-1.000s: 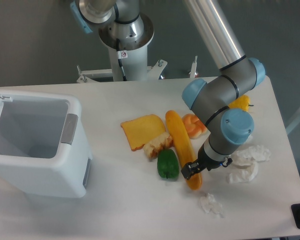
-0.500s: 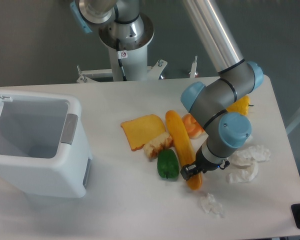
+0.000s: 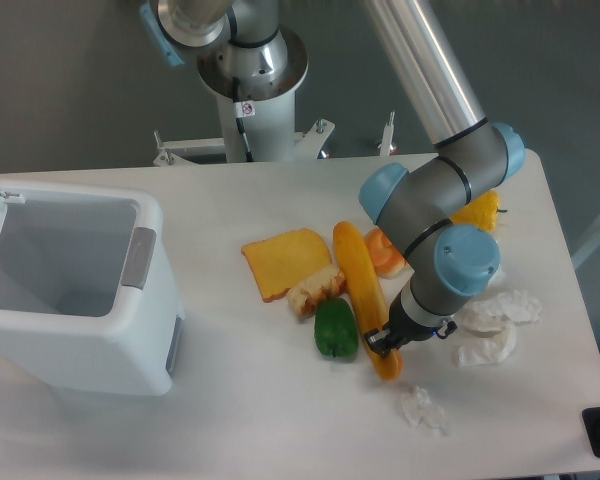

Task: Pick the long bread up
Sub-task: 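Lift the bread up by its tip, tilting it upright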

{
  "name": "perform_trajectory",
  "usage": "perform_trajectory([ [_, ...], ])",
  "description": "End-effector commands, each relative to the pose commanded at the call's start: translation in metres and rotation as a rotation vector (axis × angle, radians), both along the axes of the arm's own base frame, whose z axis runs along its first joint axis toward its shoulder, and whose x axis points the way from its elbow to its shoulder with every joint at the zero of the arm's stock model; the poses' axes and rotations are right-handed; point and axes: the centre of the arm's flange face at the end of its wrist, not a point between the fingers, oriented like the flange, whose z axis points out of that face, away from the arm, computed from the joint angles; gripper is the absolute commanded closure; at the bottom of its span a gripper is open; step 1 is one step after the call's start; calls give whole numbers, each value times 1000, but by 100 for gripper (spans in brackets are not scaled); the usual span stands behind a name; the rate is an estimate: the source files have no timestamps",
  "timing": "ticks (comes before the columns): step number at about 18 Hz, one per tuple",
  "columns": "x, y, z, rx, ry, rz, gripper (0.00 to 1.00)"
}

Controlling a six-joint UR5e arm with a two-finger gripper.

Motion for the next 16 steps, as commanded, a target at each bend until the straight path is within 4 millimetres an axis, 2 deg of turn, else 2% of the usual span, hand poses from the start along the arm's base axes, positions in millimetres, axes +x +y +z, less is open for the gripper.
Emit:
perform_trajectory([
  [3, 0, -3, 7, -26, 25, -4, 100],
  [8, 16, -10, 60, -85, 93, -29, 100],
  [12, 37, 6, 72, -117, 134, -68, 100],
  [16, 50, 9, 110, -122, 196, -90, 100],
])
